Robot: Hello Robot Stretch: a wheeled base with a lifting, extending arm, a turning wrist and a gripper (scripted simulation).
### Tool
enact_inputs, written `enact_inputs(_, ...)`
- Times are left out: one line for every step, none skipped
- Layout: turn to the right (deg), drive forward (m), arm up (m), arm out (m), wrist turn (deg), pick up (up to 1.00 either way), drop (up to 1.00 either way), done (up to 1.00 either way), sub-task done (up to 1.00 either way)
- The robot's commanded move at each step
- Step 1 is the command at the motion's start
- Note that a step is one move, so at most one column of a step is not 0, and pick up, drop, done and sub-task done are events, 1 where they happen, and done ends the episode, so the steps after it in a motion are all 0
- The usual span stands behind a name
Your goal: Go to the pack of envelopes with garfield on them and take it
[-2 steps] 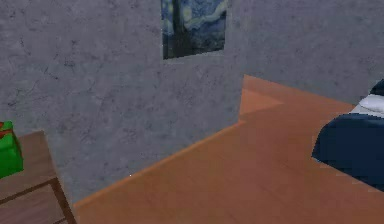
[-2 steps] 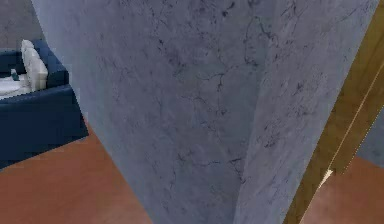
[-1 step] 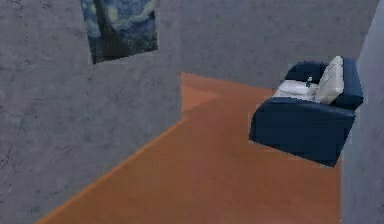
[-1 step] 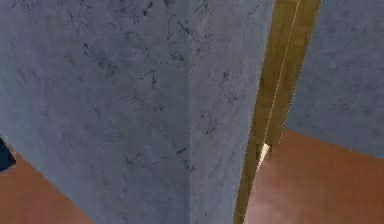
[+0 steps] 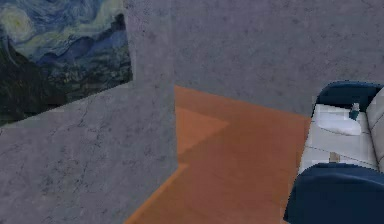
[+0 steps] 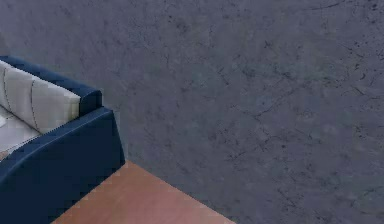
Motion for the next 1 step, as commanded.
enact_inputs(3.0,0.00,0.00,0.00,0.0,0.00,0.00,0.00,0.00)
